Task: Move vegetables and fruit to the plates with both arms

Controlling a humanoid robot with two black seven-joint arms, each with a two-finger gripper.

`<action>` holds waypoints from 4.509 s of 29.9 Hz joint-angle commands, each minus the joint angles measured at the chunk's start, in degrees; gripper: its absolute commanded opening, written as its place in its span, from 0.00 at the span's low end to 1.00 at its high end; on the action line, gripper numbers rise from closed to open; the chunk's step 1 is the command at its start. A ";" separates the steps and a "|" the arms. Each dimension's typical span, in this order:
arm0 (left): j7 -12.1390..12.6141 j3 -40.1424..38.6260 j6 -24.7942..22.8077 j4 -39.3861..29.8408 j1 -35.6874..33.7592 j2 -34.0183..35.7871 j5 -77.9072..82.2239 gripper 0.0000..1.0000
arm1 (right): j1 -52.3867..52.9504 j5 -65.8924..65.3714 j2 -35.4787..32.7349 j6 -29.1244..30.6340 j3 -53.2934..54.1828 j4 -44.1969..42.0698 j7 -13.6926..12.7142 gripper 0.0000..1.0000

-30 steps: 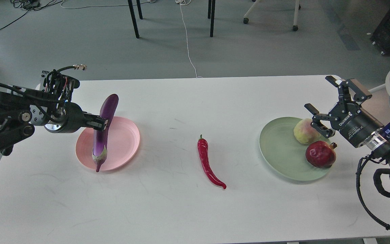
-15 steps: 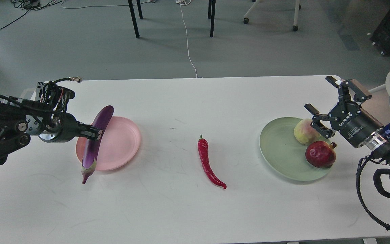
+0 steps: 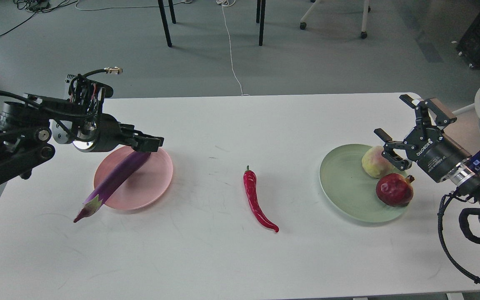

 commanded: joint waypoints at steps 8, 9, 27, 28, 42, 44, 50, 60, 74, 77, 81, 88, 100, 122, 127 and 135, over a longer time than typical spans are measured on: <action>18.83 -3.53 0.00 -3.46 5.27 -19.36 -5.84 0.98 | -0.10 0.08 -0.60 -0.08 -0.03 0.08 0.00 0.98; 20.68 -3.53 0.00 -3.28 6.32 -21.46 -5.93 0.98 | -0.10 0.08 -0.68 0.00 -0.03 0.08 0.00 0.98; 26.32 -3.09 1.28 8.05 10.81 -33.08 -5.14 0.98 | -0.54 0.08 -0.77 -0.08 0.14 0.16 0.00 0.98; 26.32 -3.09 1.28 8.58 10.90 -33.08 -5.05 0.98 | -0.54 0.08 -0.69 -0.08 0.14 0.17 0.00 0.98; 26.32 -3.00 1.89 11.75 11.95 -37.04 -4.96 0.92 | -0.54 0.08 -0.77 -0.08 0.32 0.17 0.00 0.98; 26.23 -3.00 1.89 12.54 11.95 -37.21 -4.96 0.83 | -0.54 0.08 -0.77 -0.08 0.32 0.08 0.00 0.98; 26.23 -2.65 1.54 12.98 11.78 -37.30 -4.87 0.35 | -0.98 0.08 -0.77 -0.08 0.32 0.17 0.00 0.98; 26.23 -1.16 0.00 12.19 7.48 -36.17 -4.87 0.17 | -0.98 -0.01 -0.69 -0.17 0.41 0.17 0.00 0.98; 17.89 -0.02 0.00 0.42 1.75 -11.57 -2.95 0.17 | -1.07 -0.01 -0.16 -0.35 0.41 0.08 0.00 0.98; 14.03 3.22 0.00 0.33 1.93 -6.82 0.74 0.17 | -1.07 -0.01 -0.07 -0.35 0.41 0.08 0.00 0.98; 9.54 6.83 0.00 0.33 1.93 -3.21 4.53 0.18 | -1.07 -0.01 -0.07 -0.35 0.41 -0.01 0.00 0.98; 9.27 7.19 0.00 0.41 4.13 -2.15 5.06 0.22 | -1.07 -0.01 0.02 -0.43 0.50 -0.01 0.00 0.98; 8.04 5.97 0.00 -1.25 3.43 -1.27 4.89 1.00 | -1.07 -0.01 0.02 -0.52 0.50 -0.01 0.00 0.98; -5.99 -32.41 33.54 0.50 30.12 -18.48 -42.22 1.00 | 6.58 0.26 9.50 -22.14 4.53 2.36 0.00 0.98; -10.24 -47.37 27.58 0.59 42.43 -24.37 -42.05 1.00 | 6.31 0.26 13.55 -21.79 4.72 2.36 0.00 0.98; -10.24 -53.27 21.85 0.77 49.13 -27.02 -42.49 1.00 | 5.35 0.17 15.66 -19.60 2.78 2.36 0.00 0.98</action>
